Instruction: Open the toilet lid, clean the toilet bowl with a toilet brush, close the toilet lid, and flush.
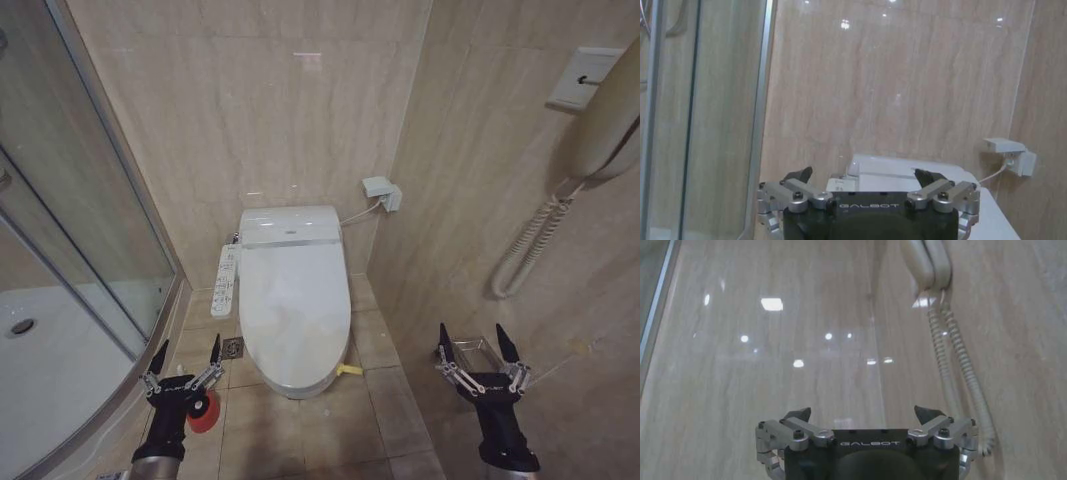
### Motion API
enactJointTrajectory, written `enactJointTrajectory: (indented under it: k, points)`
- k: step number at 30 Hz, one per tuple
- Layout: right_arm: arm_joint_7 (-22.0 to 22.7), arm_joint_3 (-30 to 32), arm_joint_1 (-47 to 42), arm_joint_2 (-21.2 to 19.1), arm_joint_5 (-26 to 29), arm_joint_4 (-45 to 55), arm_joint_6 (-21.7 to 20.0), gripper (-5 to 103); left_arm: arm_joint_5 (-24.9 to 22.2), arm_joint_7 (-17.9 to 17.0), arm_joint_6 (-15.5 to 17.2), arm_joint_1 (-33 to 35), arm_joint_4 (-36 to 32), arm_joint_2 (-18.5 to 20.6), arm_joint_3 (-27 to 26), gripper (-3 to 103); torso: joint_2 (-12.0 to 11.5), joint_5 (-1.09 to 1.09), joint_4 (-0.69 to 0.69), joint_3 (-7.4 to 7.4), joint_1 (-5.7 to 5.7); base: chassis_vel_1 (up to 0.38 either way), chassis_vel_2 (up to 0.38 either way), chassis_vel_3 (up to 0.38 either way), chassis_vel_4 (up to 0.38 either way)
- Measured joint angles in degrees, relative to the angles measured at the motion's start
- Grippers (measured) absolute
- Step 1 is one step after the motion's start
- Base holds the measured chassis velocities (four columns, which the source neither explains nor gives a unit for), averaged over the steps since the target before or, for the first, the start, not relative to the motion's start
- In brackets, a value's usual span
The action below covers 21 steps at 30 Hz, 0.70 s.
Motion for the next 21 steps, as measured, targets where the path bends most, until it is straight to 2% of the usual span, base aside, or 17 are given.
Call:
enactJointTrajectory:
  k: [3, 4, 6, 13, 21]
  points:
    - [1.8, -0.2, -0.1, -0.9, -4.7, -1.5, 0.0, 100, 0.2, 0.0, -0.1, -0.1, 0.3, -0.1, 0.2, 100, 0.0, 0.00, 0.00, 0.00, 0.00, 0.000, 0.000, 0.000, 0.000]
    - [2.2, -0.3, -0.1, -2.0, -8.2, -2.8, 0.3, 100, 0.3, 0.0, -0.2, -0.1, 0.5, -0.1, 0.4, 100, 0.0, 0.00, 0.00, 0.00, 0.00, 0.000, 0.000, 0.000, 0.000]
    - [1.4, -1.0, -0.3, -4.6, -11.4, -5.1, 1.0, 100, 0.3, 0.0, -0.2, -0.4, 0.9, -0.1, 0.6, 100, 0.0, 0.00, 0.00, 0.00, 0.00, 0.000, 0.000, 0.000, 0.000]
    - [-2.3, -4.7, 2.8, -8.2, -16.1, -11.9, 1.7, 100, 0.3, 0.0, -0.2, -1.3, 2.7, 0.1, 1.1, 100, 0.0, 0.00, 0.01, 0.00, 0.00, 0.000, 0.000, 0.000, 0.000]
    - [-6.5, -10.8, 9.1, -8.8, -17.7, -22.2, 1.5, 100, 0.2, 0.0, 0.1, -1.6, 4.1, 0.0, 0.4, 100, 0.0, 0.00, 0.00, 0.00, 0.00, 0.000, 0.000, 0.000, 0.000]
